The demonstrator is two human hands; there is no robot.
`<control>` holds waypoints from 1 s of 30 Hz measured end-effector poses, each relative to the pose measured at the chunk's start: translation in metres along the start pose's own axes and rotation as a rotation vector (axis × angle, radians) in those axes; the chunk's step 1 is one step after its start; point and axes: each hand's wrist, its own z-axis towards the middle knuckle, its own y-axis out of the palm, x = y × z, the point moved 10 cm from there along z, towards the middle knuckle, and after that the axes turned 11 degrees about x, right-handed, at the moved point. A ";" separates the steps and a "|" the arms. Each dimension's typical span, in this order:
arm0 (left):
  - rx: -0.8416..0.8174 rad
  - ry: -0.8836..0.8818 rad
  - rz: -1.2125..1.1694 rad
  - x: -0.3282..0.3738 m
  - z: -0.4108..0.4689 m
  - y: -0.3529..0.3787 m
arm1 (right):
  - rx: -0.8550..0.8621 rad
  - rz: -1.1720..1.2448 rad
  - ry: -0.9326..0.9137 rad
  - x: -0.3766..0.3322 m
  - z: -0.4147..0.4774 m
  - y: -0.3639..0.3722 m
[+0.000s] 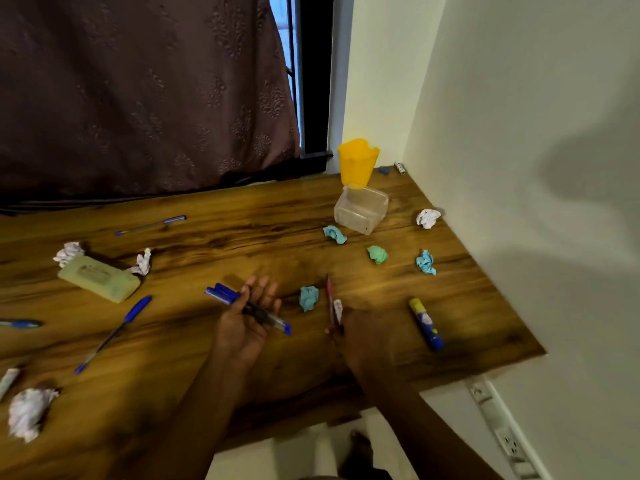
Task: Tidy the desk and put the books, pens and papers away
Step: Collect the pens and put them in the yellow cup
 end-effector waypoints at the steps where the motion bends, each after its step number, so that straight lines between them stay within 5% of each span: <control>1: -0.005 -0.014 0.002 -0.003 -0.003 -0.005 | -0.037 -0.039 0.013 -0.002 -0.003 0.003; 9: -0.044 -0.149 0.023 -0.033 -0.019 -0.021 | -0.095 -0.219 -0.003 -0.010 -0.009 0.004; 14: -0.051 -0.203 0.135 -0.058 -0.030 -0.024 | 0.087 0.026 -0.030 -0.001 -0.023 -0.002; 19: -0.035 -0.182 0.177 -0.069 -0.037 -0.017 | 0.172 0.126 -0.252 -0.023 -0.050 0.007; 23: -0.032 -0.139 0.164 -0.065 -0.033 -0.018 | 0.345 0.043 -0.023 0.016 -0.046 -0.014; 30: -0.112 -0.173 0.111 -0.065 -0.031 -0.002 | 0.323 0.112 0.194 0.095 -0.034 -0.036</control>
